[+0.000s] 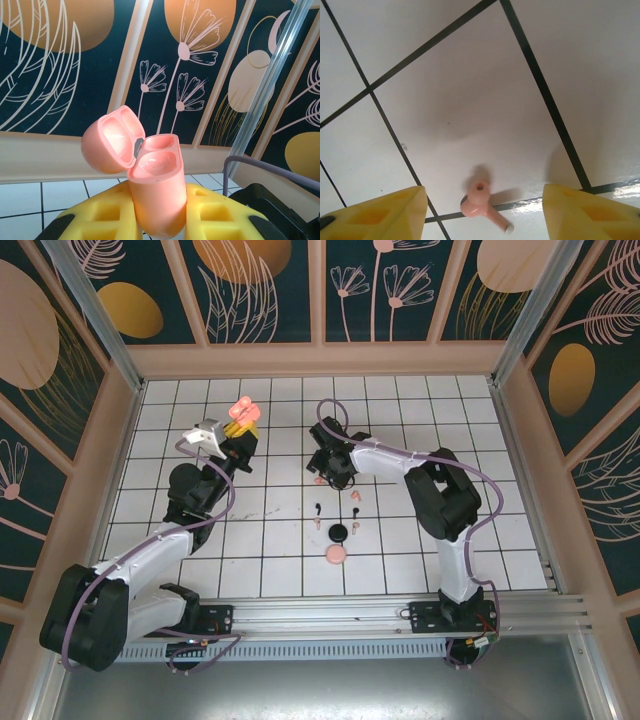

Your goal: Insert wireless bluetooth earbuds into charging case

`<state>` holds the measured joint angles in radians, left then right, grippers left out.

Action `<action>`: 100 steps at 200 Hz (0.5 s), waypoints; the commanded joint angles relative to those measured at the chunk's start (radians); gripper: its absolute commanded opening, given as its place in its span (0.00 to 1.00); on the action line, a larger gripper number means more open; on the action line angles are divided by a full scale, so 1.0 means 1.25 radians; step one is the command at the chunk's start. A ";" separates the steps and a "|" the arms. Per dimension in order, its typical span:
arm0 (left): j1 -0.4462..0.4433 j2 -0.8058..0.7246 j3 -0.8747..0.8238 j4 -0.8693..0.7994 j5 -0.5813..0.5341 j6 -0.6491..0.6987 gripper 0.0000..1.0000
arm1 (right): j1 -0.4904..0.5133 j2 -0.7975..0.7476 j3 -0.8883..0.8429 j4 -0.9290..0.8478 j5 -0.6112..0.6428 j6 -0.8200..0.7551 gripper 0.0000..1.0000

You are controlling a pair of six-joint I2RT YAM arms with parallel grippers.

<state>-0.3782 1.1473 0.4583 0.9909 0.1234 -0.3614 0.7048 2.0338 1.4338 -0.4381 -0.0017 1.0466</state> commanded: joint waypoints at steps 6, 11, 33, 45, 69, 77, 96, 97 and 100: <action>-0.004 -0.001 0.019 0.019 0.009 -0.009 0.00 | 0.009 -0.069 0.006 -0.039 0.041 -0.042 0.64; -0.005 -0.003 0.018 0.019 0.009 -0.007 0.00 | 0.009 -0.083 0.000 -0.040 0.048 -0.060 0.64; -0.004 -0.010 0.016 0.019 0.012 -0.004 0.00 | 0.015 -0.127 -0.011 -0.037 0.074 -0.212 0.63; -0.004 -0.017 0.016 0.016 0.009 0.001 0.00 | 0.021 -0.136 -0.009 -0.041 0.089 -0.330 0.62; -0.004 -0.035 0.013 0.007 0.003 0.011 0.00 | 0.023 -0.138 -0.021 -0.040 0.102 -0.529 0.62; -0.005 -0.040 0.013 0.006 0.003 0.010 0.00 | 0.021 -0.135 -0.030 -0.031 0.094 -0.579 0.62; -0.004 -0.049 0.013 -0.006 -0.004 0.016 0.00 | 0.012 -0.131 -0.052 0.006 0.034 -0.662 0.61; -0.004 -0.050 0.013 -0.006 -0.004 0.016 0.00 | 0.011 -0.130 -0.052 0.008 0.028 -0.666 0.61; -0.004 -0.050 0.013 -0.008 -0.004 0.018 0.00 | 0.010 -0.128 -0.052 0.011 0.019 -0.674 0.61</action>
<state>-0.3790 1.1126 0.4583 0.9833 0.1230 -0.3607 0.7269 1.8717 1.4052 -0.4446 0.0788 0.4458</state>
